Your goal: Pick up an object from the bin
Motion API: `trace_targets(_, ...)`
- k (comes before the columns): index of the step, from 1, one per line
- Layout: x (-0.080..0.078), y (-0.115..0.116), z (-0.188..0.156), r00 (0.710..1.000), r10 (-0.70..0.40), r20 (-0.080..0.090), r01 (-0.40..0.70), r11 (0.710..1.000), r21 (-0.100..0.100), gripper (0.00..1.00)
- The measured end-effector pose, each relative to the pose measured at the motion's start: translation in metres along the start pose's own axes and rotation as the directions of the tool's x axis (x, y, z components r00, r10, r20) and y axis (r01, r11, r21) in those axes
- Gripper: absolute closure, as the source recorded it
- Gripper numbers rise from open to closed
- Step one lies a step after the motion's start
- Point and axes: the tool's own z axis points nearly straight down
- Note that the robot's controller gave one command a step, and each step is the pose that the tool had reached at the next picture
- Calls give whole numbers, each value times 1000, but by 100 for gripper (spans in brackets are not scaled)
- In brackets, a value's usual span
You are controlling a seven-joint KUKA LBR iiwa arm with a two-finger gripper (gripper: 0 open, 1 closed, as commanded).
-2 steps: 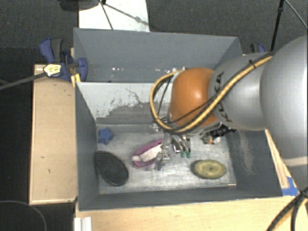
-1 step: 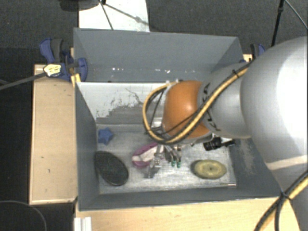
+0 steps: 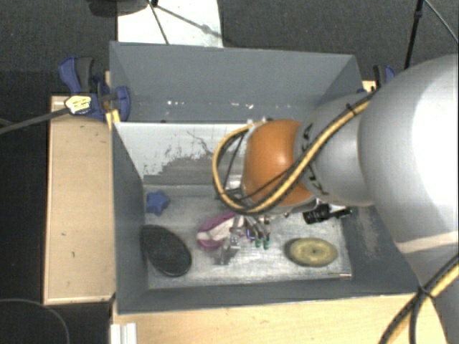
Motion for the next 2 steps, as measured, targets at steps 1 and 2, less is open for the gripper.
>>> trace_targets(1,0,1,-1,1000,0,-1,0,1000,-1,100)
trace_targets(2,-2,1,-59,1000,-1,5,1,1000,-1,100)
